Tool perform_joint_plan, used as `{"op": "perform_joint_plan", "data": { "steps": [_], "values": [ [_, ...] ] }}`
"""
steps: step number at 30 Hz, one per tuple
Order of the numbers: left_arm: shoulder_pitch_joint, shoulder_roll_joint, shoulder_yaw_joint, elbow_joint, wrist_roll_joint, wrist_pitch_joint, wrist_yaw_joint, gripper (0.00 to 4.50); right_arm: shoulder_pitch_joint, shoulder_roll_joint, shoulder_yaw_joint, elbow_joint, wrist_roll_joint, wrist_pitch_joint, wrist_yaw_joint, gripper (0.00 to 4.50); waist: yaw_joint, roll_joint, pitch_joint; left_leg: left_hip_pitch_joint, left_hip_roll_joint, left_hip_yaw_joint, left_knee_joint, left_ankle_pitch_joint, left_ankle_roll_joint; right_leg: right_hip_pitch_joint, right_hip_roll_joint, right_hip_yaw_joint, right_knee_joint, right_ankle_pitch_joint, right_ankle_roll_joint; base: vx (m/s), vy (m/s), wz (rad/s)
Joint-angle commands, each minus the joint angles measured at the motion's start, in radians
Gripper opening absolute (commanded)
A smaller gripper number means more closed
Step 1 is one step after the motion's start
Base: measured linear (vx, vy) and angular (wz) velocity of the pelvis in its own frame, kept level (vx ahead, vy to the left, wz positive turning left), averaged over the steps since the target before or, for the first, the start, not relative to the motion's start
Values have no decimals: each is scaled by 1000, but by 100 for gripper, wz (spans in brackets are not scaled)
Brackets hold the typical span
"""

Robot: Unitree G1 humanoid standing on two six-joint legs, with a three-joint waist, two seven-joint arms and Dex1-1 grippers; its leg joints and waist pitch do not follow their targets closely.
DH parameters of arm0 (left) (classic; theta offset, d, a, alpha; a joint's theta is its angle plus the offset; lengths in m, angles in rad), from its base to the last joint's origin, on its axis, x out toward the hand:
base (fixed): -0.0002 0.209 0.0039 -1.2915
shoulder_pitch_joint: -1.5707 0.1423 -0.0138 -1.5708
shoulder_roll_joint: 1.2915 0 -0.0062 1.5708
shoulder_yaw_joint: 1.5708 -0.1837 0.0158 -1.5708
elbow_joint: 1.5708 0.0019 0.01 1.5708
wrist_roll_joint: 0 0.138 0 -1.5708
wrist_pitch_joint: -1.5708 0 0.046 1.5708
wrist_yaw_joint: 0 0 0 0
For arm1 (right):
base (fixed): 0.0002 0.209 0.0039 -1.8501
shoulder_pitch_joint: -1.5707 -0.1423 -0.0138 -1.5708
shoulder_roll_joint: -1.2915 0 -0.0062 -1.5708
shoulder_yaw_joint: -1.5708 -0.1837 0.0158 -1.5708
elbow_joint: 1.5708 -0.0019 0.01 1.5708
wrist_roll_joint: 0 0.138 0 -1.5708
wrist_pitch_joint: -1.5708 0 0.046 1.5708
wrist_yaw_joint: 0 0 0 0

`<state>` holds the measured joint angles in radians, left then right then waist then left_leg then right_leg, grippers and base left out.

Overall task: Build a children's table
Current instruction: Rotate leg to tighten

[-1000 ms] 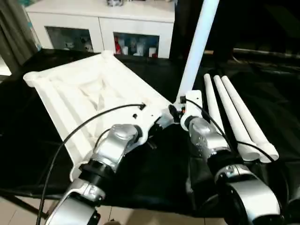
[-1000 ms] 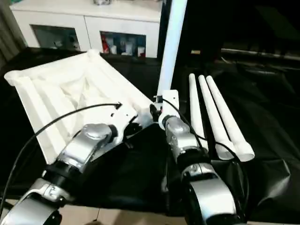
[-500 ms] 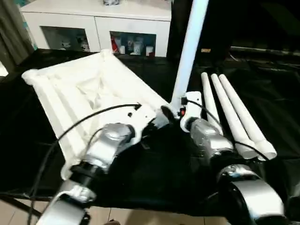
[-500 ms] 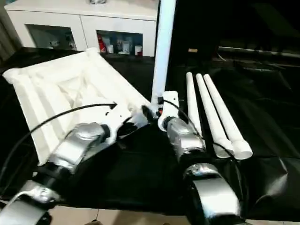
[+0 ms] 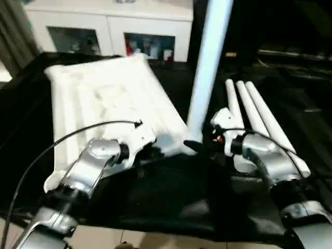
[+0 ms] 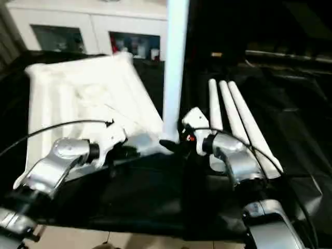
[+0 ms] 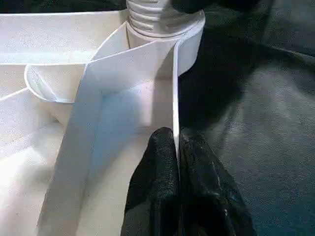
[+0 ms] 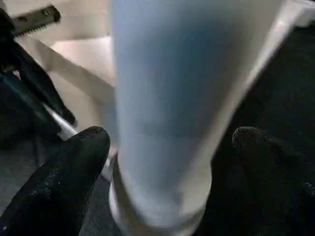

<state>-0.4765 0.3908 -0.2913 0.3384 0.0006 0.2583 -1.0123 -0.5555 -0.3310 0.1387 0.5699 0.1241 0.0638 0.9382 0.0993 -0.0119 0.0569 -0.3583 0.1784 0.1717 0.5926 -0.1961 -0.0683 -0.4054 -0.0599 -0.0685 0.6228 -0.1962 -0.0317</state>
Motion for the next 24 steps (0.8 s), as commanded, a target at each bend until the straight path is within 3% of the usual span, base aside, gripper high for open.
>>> {"op": "perform_joint_plan", "data": {
  "steps": [1,5,6,8,20,24],
  "values": [
    [-4,-3,2,-40,-39,-27,-20,0,2,-14,8,-10,5,10,15,443,1,-5,-63,2,53,-14,-66,-133,71,58,-90,57,-76,-159,-217,0,0,0],
    [-1,4,4,-41,-38,-29,-27,0,3,-18,26,-5,-13,7,31,443,1,-4,-64,1,52,-14,-65,-122,68,60,-89,57,-74,-143,-217,0,0,0],
    [1,5,6,-43,-38,-28,-30,0,5,-19,29,-8,-16,9,36,443,1,-9,-64,0,52,-13,-65,-123,70,60,-89,57,-75,-147,-215,0,0,0],
    [3,7,7,-45,-38,-27,-33,0,8,-19,33,-12,-20,14,41,443,2,-6,-64,1,53,-14,-65,-120,69,59,-90,57,-75,-153,-213,0,0,0],
    [4,12,6,-43,-38,-23,-44,0,17,-11,31,-16,-8,32,56,324,4,-7,-65,0,52,-14,-63,-103,74,61,-90,57,-72,-126,-218,0,0,0],
    [2,13,4,-41,-36,-21,-46,0,20,-8,30,-5,-11,28,46,305,4,-5,-66,2,52,-13,-63,-104,71,61,-90,57,-71,-125,-220,0,0,0]
  ]
}}
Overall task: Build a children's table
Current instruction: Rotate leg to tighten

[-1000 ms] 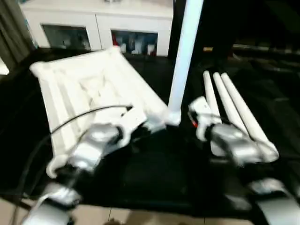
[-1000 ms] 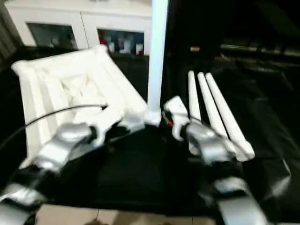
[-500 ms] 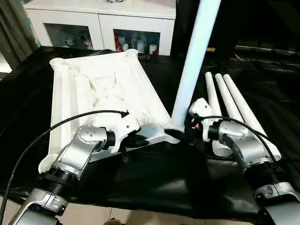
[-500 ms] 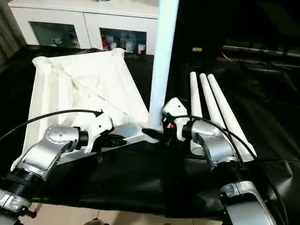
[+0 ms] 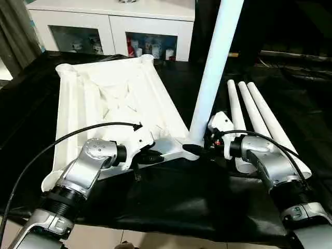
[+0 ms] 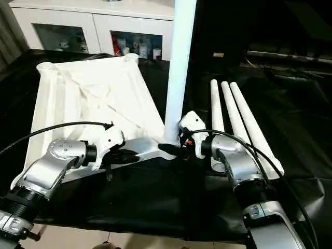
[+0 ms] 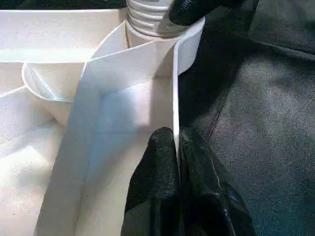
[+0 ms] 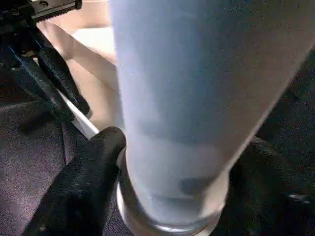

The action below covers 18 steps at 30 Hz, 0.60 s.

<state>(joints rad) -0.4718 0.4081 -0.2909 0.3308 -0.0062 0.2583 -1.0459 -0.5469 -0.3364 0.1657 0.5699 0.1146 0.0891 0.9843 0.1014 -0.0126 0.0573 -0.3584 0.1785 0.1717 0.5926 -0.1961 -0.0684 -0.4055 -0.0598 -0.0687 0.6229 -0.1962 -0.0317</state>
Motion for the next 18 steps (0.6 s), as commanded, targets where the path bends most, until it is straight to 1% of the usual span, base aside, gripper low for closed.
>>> {"op": "perform_joint_plan", "data": {
  "steps": [1,4,5,7,9,10,11,12,13,14,15,16,17,18],
  "values": [
    [-3,-5,4,-33,-29,-19,-13,0,12,2,-1,2,-2,3,-10,287,2,-3,-67,2,52,-14,-63,-104,71,61,-89,57,-71,-122,-221,0,0,0],
    [-8,-16,8,-21,-20,11,20,0,3,40,-35,59,6,31,-89,281,0,-3,-67,3,52,-14,-64,-107,66,60,-90,57,-71,-125,-223,0,0,0],
    [-19,-31,16,0,-11,33,57,0,-2,62,-49,91,8,43,-129,275,-4,-1,-65,1,52,-14,-65,-113,59,61,-90,57,-72,-132,-227,0,0,0],
    [-37,-56,24,29,1,41,104,0,-18,105,-79,141,20,60,-207,274,-8,-1,-63,3,51,-15,-67,-136,44,60,-91,56,-77,-179,-220,0,0,0],
    [-50,-71,27,48,13,56,138,0,-30,125,-92,170,19,65,-259,273,-12,1,-58,10,49,-16,-70,-186,25,56,-92,57,-89,-274,-198,0,0,0],
    [-85,-115,26,98,44,85,223,0,-68,177,-117,251,3,65,-418,273,-16,1,-59,10,50,-14,-70,-187,22,56,-93,59,-90,-279,-198,0,0,0],
    [-90,-121,27,104,47,88,235,0,-73,183,-121,261,2,65,-440,272,-16,2,-57,12,47,-17,-72,-197,6,54,-91,57,-94,-312,-188,0,0,0],
    [-110,-151,33,132,60,105,292,0,-95,209,-143,304,0,65,-541,272,-15,1,-60,16,47,-17,-71,-199,-2,54,-93,57,-95,-326,-177,0,0,0],
    [-145,-211,45,180,81,140,409,0,-130,254,-173,370,-9,62,-714,272,-18,3,-58,16,48,-16,-72,-203,-8,48,-93,59,-94,-329,-178,0,0,0],
    [-158,-238,48,198,89,153,457,0,-144,274,-186,398,-13,60,-775,272,-17,3,-59,20,47,-18,-73,-210,-22,48,-90,57,-96,-338,-172,0,0,0],
    [-168,-264,47,210,94,161,490,0,-157,295,-194,422,-9,63,-802,272,-15,1,-61,17,46,-17,-72,-208,-18,51,-92,58,-95,-320,-168,0,0,0],
    [-171,-279,46,215,95,164,505,0,-164,303,-186,435,-23,63,-833,272,-12,-1,-63,12,48,-19,-72,-198,-11,54,-94,57,-91,-290,-168,0,0,0],
    [-174,-290,45,218,96,165,517,0,-170,309,-180,446,-36,60,-859,272,-12,-1,-63,10,47,-17,-71,-191,-6,54,-92,58,-91,-271,-167,0,0,0],
    [-175,-302,41,219,98,168,524,0,-178,318,-183,460,-36,56,-872,272,-11,-5,-64,9,47,-16,-71,-183,3,54,-92,58,-89,-243,-168,0,0,0]
  ]
}}
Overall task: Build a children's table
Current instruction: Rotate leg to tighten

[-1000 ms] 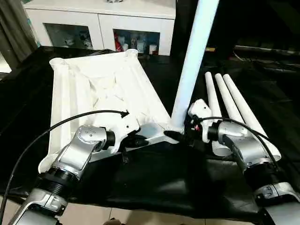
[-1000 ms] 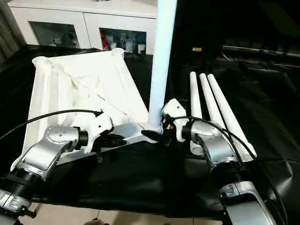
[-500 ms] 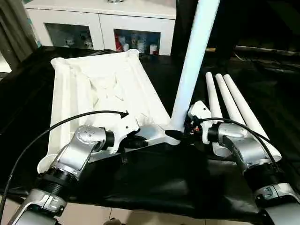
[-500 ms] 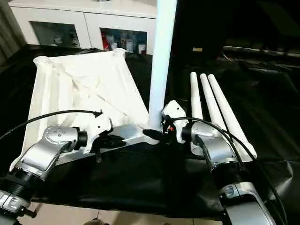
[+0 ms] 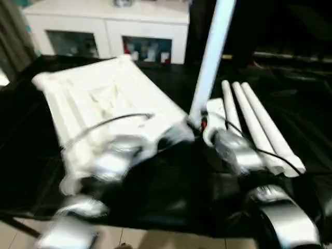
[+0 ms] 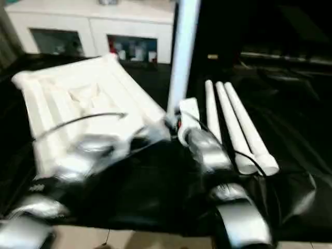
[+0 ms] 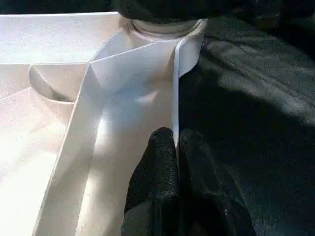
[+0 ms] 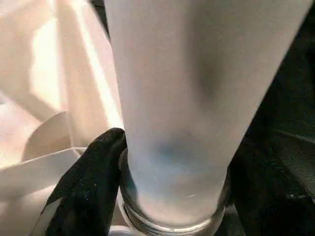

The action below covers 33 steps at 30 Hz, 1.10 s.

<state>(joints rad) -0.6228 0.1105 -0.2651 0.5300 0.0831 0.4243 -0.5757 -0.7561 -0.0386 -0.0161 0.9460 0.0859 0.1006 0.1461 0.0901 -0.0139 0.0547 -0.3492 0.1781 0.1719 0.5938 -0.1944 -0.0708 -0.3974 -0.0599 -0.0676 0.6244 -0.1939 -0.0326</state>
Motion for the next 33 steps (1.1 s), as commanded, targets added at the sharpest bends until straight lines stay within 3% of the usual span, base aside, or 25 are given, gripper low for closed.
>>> {"op": "perform_joint_plan", "data": {
  "steps": [1,4,5,7,10,12,16,17,20,23,28,33],
  "values": [
    [-24,-13,11,21,10,5,60,0,24,30,-7,97,-1,40,-38,272,0,-4,-62,-2,46,-17,-72,-179,9,47,-92,57,-87,-237,-168,0,0,0],
    [-23,-24,7,24,18,1,67,0,3,51,-14,123,6,23,-29,272,0,-8,-61,-4,46,-16,-72,-178,22,47,-92,55,-89,-237,-163,0,0,0],
    [-19,-19,8,23,18,-1,64,0,-1,54,-18,126,10,13,-15,272,0,-4,-61,-3,47,-16,-73,-185,23,47,-94,56,-89,-246,-163,0,0,0],
    [-19,-16,7,32,25,-6,71,0,-17,63,-32,149,13,-11,-16,342,-1,-4,-59,-2,48,-17,-75,-202,21,45,-93,55,-93,-267,-159,0,0,0],
    [-9,7,5,24,26,-22,55,0,-24,59,-40,146,21,-44,0,354,-2,-2,-58,1,48,-18,-77,-232,16,42,-94,56,-97,-305,-150,0,0,0],
    [-5,18,4,17,24,-31,42,0,-26,52,-38,139,21,-54,13,382,-3,-4,-61,-7,49,-19,-77,-213,16,47,-95,56,-92,-279,-152,0,0,0],
    [23,60,4,-25,-4,-77,-48,0,-34,16,-35,111,23,-81,132,401,-4,-4,-62,-10,48,-18,-75,-186,35,50,-95,56,-89,-250,-163,0,0,0],
    [30,73,9,-37,-11,-82,-69,0,-30,-1,-19,93,17,-77,196,426,-2,-3,-64,-8,49,-16,-72,-165,43,48,-95,57,-85,-217,-174,0,0,0],
    [36,100,6,-43,-11,-97,-95,0,-13,-39,20,56,-2,-77,294,426,1,-1,-68,-10,50,-14,-66,-102,71,52,-91,55,-70,-84,-216,0,0,0],
    [58,168,3,-64,-41,-162,-208,0,78,-165,111,-102,-11,-89,584,426,6,0,-69,-13,53,-15,-63,-82,108,59,-91,53,-67,-20,-227,0,0,0],
    [89,224,-16,-115,-80,-211,-352,0,120,-241,148,-173,-19,-101,731,426,4,1,-66,-10,55,-14,-64,-109,101,56,-93,53,-71,-64,-247,0,0,0],
    [100,244,-16,-137,-106,-223,-415,0,123,-258,132,-224,18,-79,775,426,6,7,-62,-3,57,-12,-67,-139,80,51,-91,55,-77,-116,-247,0,0,0]
  ]
}}
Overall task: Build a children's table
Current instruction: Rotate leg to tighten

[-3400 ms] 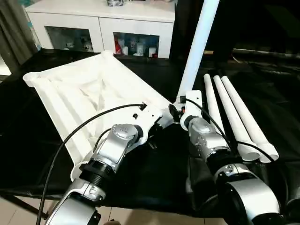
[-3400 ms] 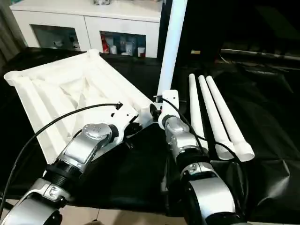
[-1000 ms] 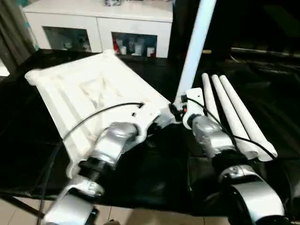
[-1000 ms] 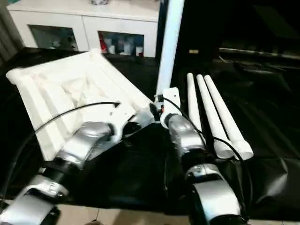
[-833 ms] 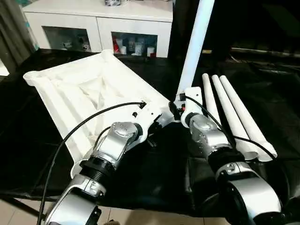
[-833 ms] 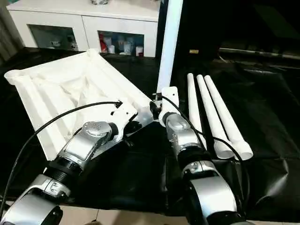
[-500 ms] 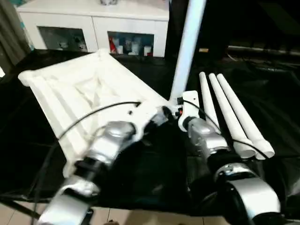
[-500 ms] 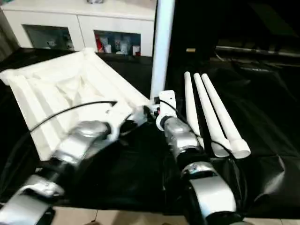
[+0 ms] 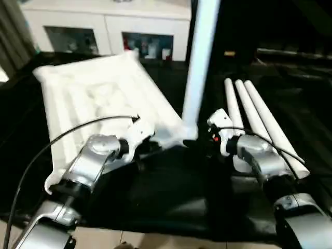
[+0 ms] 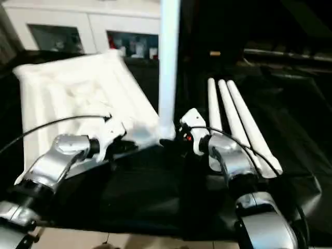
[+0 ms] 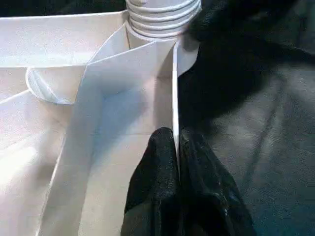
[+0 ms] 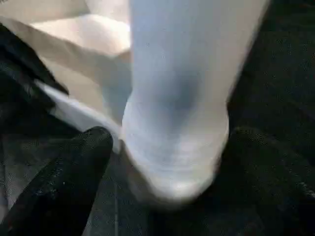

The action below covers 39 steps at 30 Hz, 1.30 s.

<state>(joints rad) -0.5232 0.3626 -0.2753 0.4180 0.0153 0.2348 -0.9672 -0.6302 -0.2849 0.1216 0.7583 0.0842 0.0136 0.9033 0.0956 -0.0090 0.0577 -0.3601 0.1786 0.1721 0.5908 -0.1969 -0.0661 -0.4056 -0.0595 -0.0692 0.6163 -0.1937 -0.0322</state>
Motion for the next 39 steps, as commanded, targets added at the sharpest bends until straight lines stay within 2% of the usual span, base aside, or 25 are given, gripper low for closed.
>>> {"op": "perform_joint_plan", "data": {
  "steps": [1,3,7,14,19,20,26,29,31,33,36,37,39],
  "values": [
    [2,-6,-5,-28,-46,-35,-37,0,0,-15,-2,-50,26,9,33,426,2,-2,-67,5,57,-13,-64,-115,79,62,-91,56,-63,-94,-244,0,0,0],
    [5,-3,-6,-34,-54,-34,-48,0,3,-17,5,-60,28,9,50,426,4,0,-68,4,56,-13,-62,-104,81,62,-93,56,-63,-85,-246,0,0,0],
    [10,2,-7,-40,-50,-33,-53,0,4,-19,22,-53,7,8,66,426,4,-4,-68,3,55,-13,-62,-96,81,63,-92,56,-63,-84,-247,0,0,0],
    [13,6,1,-41,-46,-32,-61,0,11,-16,22,-61,5,26,76,356,6,-2,-69,4,54,-12,-61,-82,83,62,-91,56,-60,-77,-244,0,0,0],
    [13,8,-1,-41,-47,-29,-62,0,8,-12,18,-52,5,25,70,325,7,-3,-69,4,54,-12,-60,-87,81,63,-92,56,-61,-79,-245,0,0,0],
    [11,8,-2,-39,-46,-28,-63,0,11,-10,22,-50,1,21,71,304,7,-3,-70,3,54,-12,-60,-84,80,64,-92,55,-60,-79,-244,0,0,0],
    [10,5,1,-36,-45,-17,-59,0,20,-4,26,-41,-10,22,48,271,8,-2,-70,4,54,-12,-59,-75,84,63,-91,55,-58,-64,-246,0,0,0],
    [-13,-26,26,13,-18,12,47,0,5,37,-16,47,-13,24,-85,269,3,0,-68,5,53,-12,-61,-94,70,61,-92,56,-63,-94,-245,0,0,0],
    [-24,-45,32,33,-10,24,86,0,-3,56,-29,82,-11,32,-131,267,1,2,-67,8,52,-14,-64,-123,50,63,-94,55,-69,-147,-236,0,0,0],
    [-48,-82,36,69,10,47,162,0,-23,98,-57,139,-5,58,-238,265,-6,2,-61,12,50,-15,-68,-172,31,59,-92,55,-79,-229,-220,0,0,0],
    [-101,-172,67,135,26,120,329,0,-67,176,-112,232,4,95,-491,264,-8,3,-59,18,51,-16,-71,-194,6,55,-93,57,-85,-284,-204,0,0,0],
    [-110,-187,74,144,25,133,357,0,-75,187,-124,246,7,99,-534,264,-7,3,-62,20,51,-18,-71,-191,-4,57,-95,57,-85,-285,-199,0,0,0],
    [-150,-265,94,180,25,167,470,0,-108,247,-183,301,40,120,-732,264,-4,0,-65,19,49,-15,-69,-168,1,54,-93,58,-82,-235,-201,0,0,0]
  ]
}}
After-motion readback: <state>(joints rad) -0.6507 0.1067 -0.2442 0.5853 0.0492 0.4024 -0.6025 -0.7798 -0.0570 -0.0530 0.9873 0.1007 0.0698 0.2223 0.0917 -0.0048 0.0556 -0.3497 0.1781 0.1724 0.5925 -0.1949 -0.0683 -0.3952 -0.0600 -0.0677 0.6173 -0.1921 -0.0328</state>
